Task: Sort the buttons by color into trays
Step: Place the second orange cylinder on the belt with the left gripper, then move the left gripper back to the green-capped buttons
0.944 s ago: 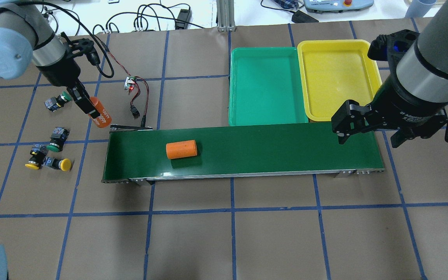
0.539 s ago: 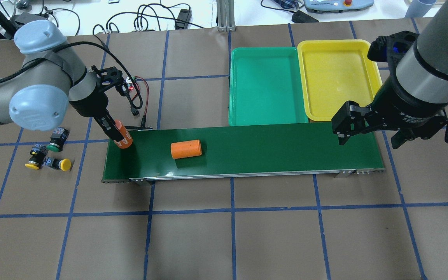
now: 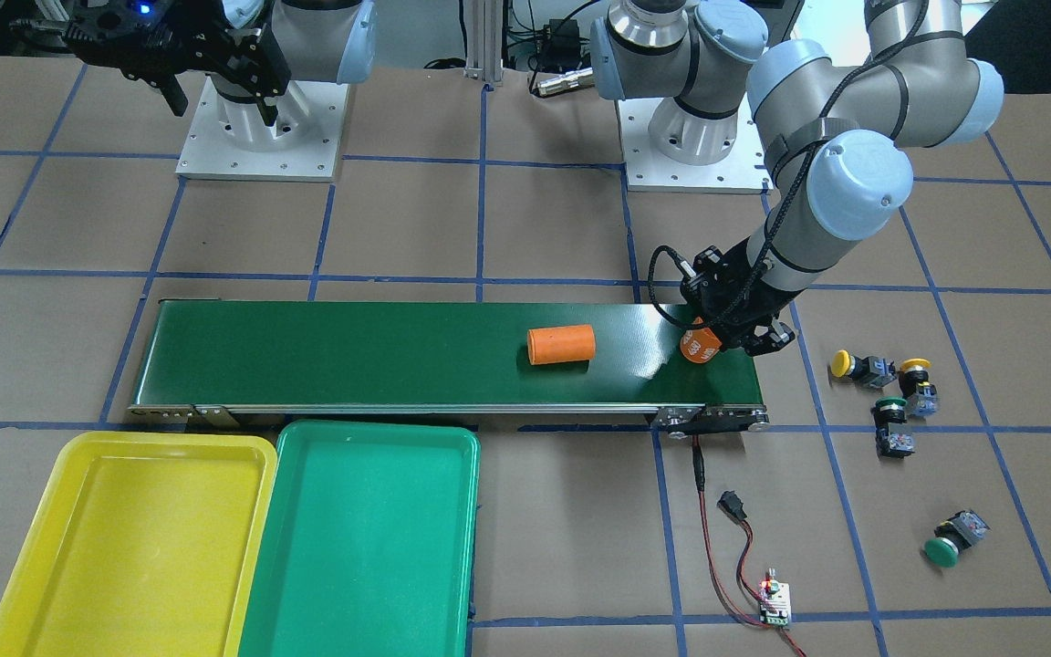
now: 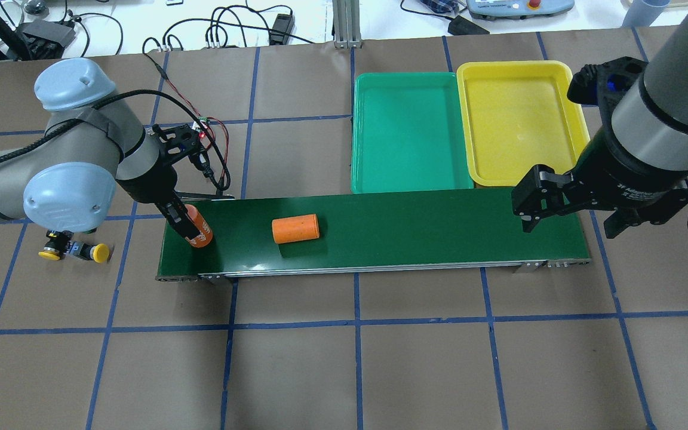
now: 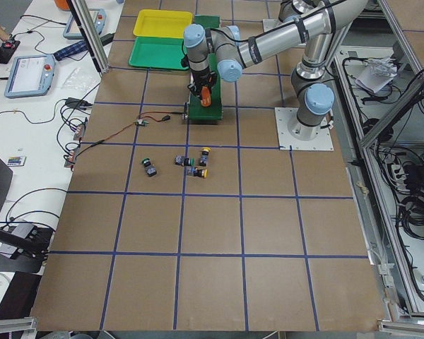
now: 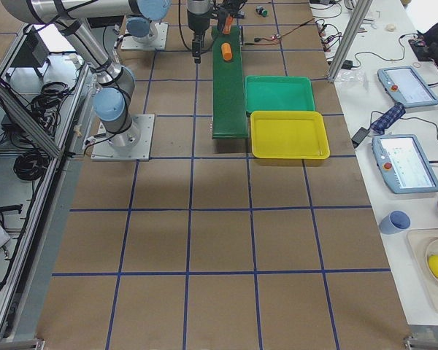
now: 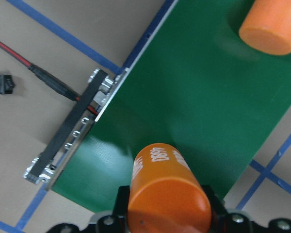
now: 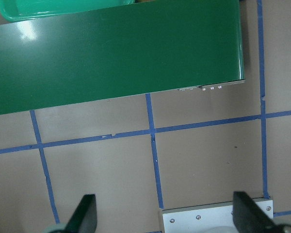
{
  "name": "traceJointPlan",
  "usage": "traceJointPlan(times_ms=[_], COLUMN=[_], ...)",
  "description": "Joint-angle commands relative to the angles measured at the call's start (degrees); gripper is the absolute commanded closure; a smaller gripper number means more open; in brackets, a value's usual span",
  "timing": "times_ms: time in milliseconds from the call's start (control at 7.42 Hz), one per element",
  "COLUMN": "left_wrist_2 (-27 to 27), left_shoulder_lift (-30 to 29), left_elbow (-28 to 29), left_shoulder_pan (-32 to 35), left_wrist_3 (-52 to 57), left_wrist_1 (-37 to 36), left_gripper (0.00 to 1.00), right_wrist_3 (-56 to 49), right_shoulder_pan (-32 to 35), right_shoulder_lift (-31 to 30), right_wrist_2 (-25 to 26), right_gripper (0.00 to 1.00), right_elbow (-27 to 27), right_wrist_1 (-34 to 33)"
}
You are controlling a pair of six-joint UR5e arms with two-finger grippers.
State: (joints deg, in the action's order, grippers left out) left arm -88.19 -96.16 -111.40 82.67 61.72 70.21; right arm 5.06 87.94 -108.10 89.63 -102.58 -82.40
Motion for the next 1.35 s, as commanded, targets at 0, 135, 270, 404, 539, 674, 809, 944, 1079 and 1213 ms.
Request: traceJointPlan(times_ms=[0, 135, 270, 404, 539, 674, 809, 944, 1079, 1213], left_wrist_2=[0.04, -0.40, -0.14, -0.49, 0.12, 1.34, 1.79, 1.62, 1.62, 1.53], left_shoulder_lift=[0.27, 0.62, 0.97, -0.25, -2.52, -4.46, -6.83, -9.98, -14.54, -19.37], left_elbow=[0.30, 2.40, 6.42, 12.29, 17.31, 20.93, 22.36, 23.94, 26.65, 31.20], left_shoulder_pan=[0.03, 0.03, -1.18, -3.63, -8.88, -13.37, -16.63, -19.01, -21.39, -23.24], left_wrist_3=[-0.37, -0.46, -0.28, 0.67, 0.86, 1.21, 1.82, 4.18, 10.46, 13.57], left_wrist_1=[-0.24, 0.54, 6.64, 11.66, 15.01, 17.22, 17.07, 14.98, 11.39, 8.83], left_gripper=[0.00, 0.00, 0.00, 0.00, 0.00, 0.00, 0.00, 0.00, 0.00, 0.00], right_wrist_3=[0.12, 0.04, -0.14, -0.57, -0.67, -0.49, -0.32, -0.05, 0.04, -0.40], right_shoulder_pan=[0.03, 0.03, 0.03, 0.03, 0.03, 0.03, 0.03, 0.03, 0.03, 0.03], right_shoulder_lift=[-0.27, -0.27, -0.27, -0.27, -0.27, -0.27, -0.27, -0.27, -0.27, -0.27], right_wrist_2=[0.02, 0.10, 0.10, 0.02, 0.10, 0.10, 0.10, 0.10, 0.10, 0.10], right_gripper=[0.00, 0.00, 0.00, 0.00, 0.00, 0.00, 0.00, 0.00, 0.00, 0.00], right_elbow=[-0.07, -0.07, -0.07, -0.16, -0.16, -0.16, -0.16, -0.16, -0.16, -0.16], right_wrist_1=[0.13, 0.13, 0.13, 0.13, 0.04, 0.04, 0.04, 0.04, 0.13, 0.04])
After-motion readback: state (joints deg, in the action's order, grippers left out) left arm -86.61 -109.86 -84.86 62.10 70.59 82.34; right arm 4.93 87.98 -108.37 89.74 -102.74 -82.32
